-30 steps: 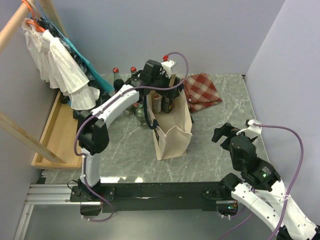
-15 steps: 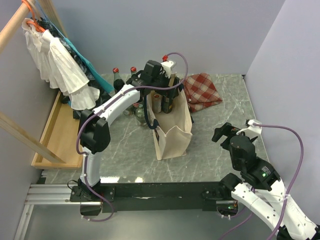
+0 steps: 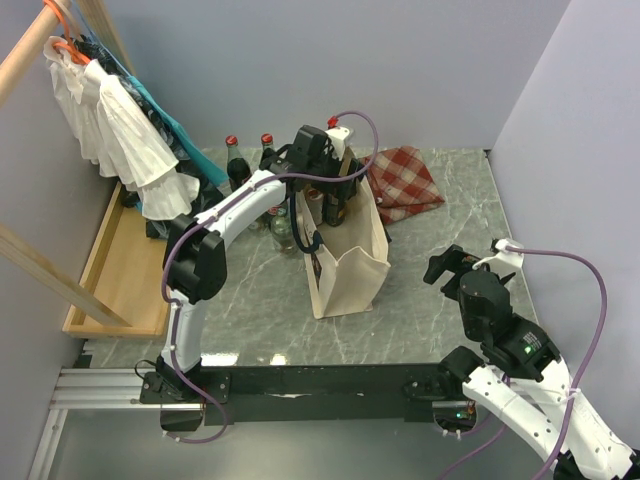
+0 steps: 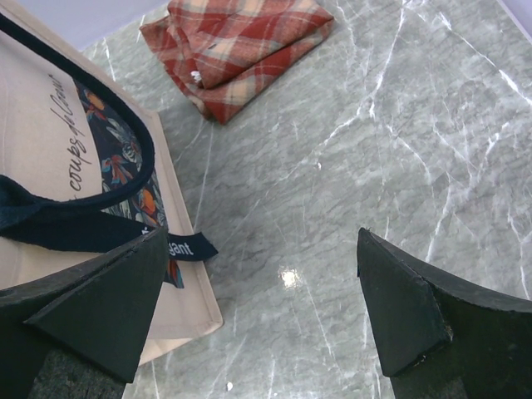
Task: Take the beverage out of the canvas bag
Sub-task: Take out the drink from the canvas bag.
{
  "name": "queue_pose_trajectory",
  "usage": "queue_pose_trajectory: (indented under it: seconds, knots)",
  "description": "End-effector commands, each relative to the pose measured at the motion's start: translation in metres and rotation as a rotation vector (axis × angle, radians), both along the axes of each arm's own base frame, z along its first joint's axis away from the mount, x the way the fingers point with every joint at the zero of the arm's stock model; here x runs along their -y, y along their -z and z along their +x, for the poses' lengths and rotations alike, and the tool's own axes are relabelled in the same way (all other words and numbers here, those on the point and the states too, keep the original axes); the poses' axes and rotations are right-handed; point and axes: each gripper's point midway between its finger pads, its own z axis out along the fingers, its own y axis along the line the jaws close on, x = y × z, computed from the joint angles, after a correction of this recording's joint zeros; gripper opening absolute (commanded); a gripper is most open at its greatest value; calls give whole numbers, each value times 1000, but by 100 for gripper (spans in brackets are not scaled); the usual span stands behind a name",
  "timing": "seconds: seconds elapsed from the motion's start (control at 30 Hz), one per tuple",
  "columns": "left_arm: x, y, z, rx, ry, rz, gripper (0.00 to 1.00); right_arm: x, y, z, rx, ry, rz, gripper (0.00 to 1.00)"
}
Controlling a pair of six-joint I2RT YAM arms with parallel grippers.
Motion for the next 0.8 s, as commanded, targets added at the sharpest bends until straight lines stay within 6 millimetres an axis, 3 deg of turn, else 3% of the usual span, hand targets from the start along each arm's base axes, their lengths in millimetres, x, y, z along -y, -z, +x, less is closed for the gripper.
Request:
queue_pose_trajectory:
  seconds: [0.0, 0.77]
  knots:
    - [-1, -16, 16, 60, -37, -18, 99, 2, -3, 3, 10, 25, -1, 100]
    - [-2, 6, 10, 11, -38, -13, 99, 0, 0, 5, -7, 17, -18, 100]
